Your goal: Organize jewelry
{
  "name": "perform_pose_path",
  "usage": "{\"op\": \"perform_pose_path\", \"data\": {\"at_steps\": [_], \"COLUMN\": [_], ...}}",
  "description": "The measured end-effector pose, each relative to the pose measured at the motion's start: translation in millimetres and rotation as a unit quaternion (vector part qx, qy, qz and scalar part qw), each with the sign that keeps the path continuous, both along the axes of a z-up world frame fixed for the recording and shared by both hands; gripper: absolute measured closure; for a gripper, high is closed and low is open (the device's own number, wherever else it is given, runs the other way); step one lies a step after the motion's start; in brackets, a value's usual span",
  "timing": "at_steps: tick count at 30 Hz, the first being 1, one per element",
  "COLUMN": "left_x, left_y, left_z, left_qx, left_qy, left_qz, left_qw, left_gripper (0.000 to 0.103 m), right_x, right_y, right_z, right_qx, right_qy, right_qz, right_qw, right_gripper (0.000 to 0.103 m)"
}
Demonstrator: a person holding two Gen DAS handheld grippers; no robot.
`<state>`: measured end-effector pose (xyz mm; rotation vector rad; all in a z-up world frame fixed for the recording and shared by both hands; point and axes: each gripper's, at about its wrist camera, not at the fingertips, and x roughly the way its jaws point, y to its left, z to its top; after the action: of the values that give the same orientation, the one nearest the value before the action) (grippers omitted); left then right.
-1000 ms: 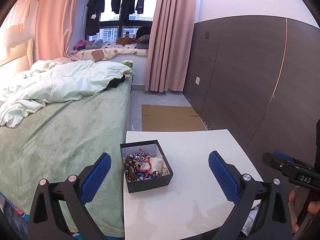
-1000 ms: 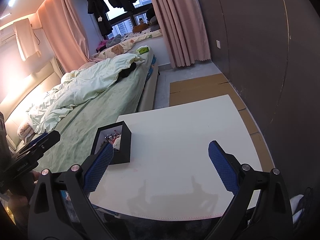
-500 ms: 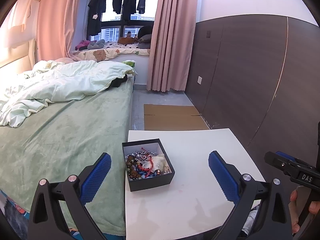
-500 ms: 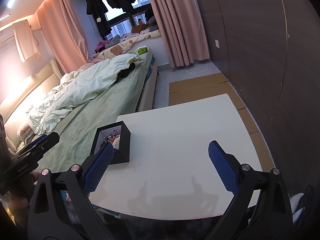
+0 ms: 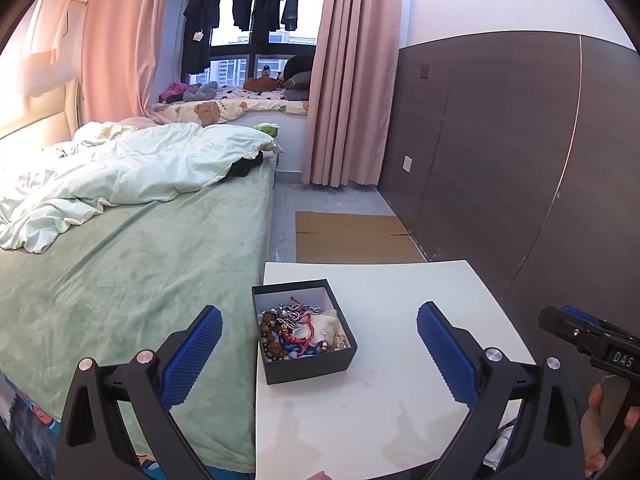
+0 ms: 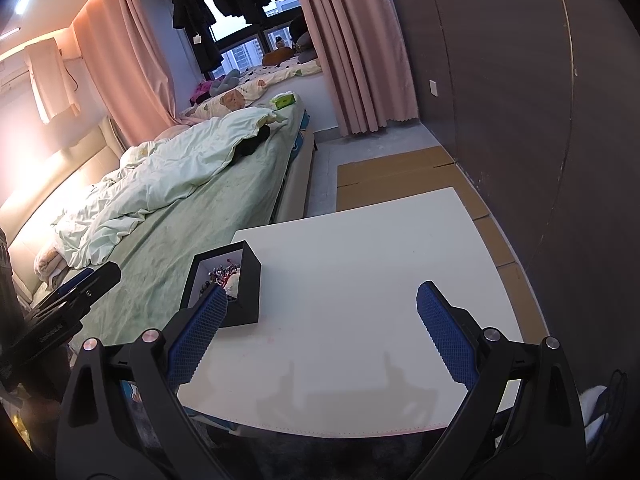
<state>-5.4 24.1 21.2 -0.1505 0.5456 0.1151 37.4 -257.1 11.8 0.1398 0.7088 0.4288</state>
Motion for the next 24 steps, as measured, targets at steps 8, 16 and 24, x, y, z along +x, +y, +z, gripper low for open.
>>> {"op": "perform_pose_path", "data": {"at_steps": [8,16,24], "left_x": [0.9,0.7,-0.2], "left_y": [0.4,1.4,2.7], "left_z": [-2.1,-2.2,-3.0], "left_qx": [0.006,-0.003,-0.004], "left_qy": [0.002,0.01,0.015], "left_qz": [0.002,-0.006,-0.001], "left_qw": [1.0,0.9999,0.9999], "left_gripper": [0.008,0.008,0.008], "right_x": [-0.1,-0.3,-2.7], "right_y": [2.4,6.1,9.4], "right_z": [0.0,-1.3,-4.1], "right_qx": [-0.004,-0.011,-0.014], "right_qy": [0.002,0.005,0.011], "right_qz": [0.001,0.0,-0.003], "right_qw": [1.0,1.0,1.0], "right_gripper": [0.008,0.008,0.008]}}
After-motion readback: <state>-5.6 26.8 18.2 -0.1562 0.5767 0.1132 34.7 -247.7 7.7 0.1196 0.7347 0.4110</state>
